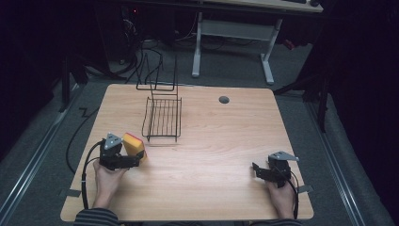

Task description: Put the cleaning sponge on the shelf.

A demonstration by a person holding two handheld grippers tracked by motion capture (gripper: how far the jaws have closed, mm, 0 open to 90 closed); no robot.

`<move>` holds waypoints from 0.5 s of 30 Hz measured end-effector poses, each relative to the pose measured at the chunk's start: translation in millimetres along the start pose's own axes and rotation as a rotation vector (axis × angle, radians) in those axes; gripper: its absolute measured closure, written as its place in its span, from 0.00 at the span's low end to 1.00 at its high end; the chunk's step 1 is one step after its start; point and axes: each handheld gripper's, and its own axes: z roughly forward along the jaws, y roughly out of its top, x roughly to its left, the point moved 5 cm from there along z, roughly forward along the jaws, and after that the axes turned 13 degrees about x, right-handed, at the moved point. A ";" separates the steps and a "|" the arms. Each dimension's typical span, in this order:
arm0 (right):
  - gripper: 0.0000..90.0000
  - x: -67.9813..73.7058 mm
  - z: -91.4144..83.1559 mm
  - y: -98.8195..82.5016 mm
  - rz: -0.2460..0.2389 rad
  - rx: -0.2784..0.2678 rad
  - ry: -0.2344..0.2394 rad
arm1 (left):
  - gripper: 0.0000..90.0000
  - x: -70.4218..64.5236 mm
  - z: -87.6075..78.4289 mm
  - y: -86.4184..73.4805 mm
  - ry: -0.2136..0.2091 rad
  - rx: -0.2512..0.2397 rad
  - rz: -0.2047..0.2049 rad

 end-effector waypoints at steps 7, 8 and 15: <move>0.28 0.0 0.0 0.0 0.000 0.000 0.000 | 0.00 1.5 8.1 0.9 0.004 0.002 -0.011; 0.28 0.0 0.0 0.0 0.000 0.000 0.000 | 0.01 1.7 9.0 0.9 0.004 0.003 -0.012; 0.28 0.0 0.0 0.0 0.000 0.000 0.000 | 0.08 1.2 14.6 0.3 0.009 0.012 -0.001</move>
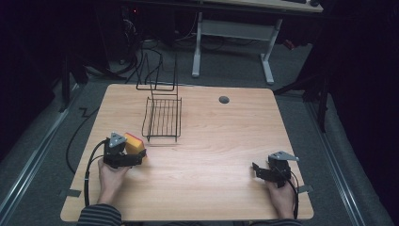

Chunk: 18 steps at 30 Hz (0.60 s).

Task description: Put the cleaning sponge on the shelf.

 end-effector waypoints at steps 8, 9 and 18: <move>0.28 0.0 0.0 0.0 0.000 0.000 0.000 | 0.19 -2.1 1.2 0.3 0.000 -0.006 0.020; 0.28 0.0 0.0 0.0 0.000 0.000 0.000 | 0.20 -2.2 1.4 0.1 0.004 -0.005 0.023; 0.28 0.0 0.0 0.0 0.000 0.000 0.000 | 0.25 -3.1 0.9 0.0 0.004 -0.010 0.036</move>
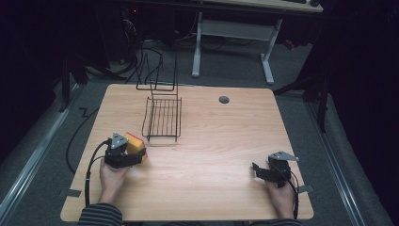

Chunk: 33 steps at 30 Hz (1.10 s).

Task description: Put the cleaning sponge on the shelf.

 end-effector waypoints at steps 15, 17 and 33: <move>0.28 0.0 0.0 0.0 0.000 0.000 0.000 | 0.27 -2.8 -11.1 0.6 -0.039 -0.028 0.015; 0.28 0.0 0.0 0.0 0.000 0.000 0.000 | 0.27 -2.8 -12.7 0.4 -0.041 -0.026 0.019; 0.28 0.0 0.0 0.0 0.000 0.000 0.000 | 0.27 -13.2 -28.7 9.6 -0.055 -0.039 0.063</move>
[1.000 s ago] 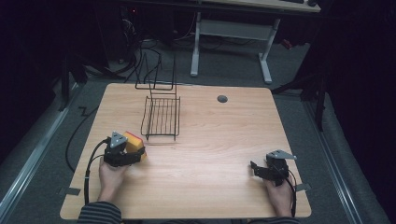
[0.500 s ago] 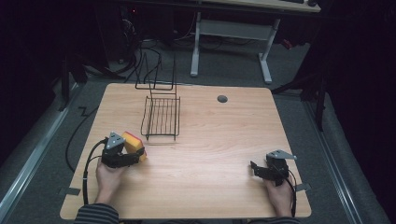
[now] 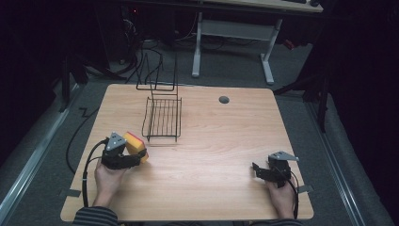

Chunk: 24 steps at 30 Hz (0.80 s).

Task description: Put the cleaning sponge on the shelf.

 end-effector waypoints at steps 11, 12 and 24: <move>0.28 0.1 0.0 0.0 0.000 0.000 0.001 | 0.27 -10.4 -9.9 13.9 -0.030 -0.022 0.016; 0.28 0.1 0.0 0.0 -0.002 0.000 0.001 | 0.27 -11.2 -10.6 15.1 -0.033 -0.021 0.017; 0.28 0.3 -0.1 0.0 -0.002 0.000 0.002 | 0.27 -19.5 -14.8 30.0 -0.062 -0.034 0.036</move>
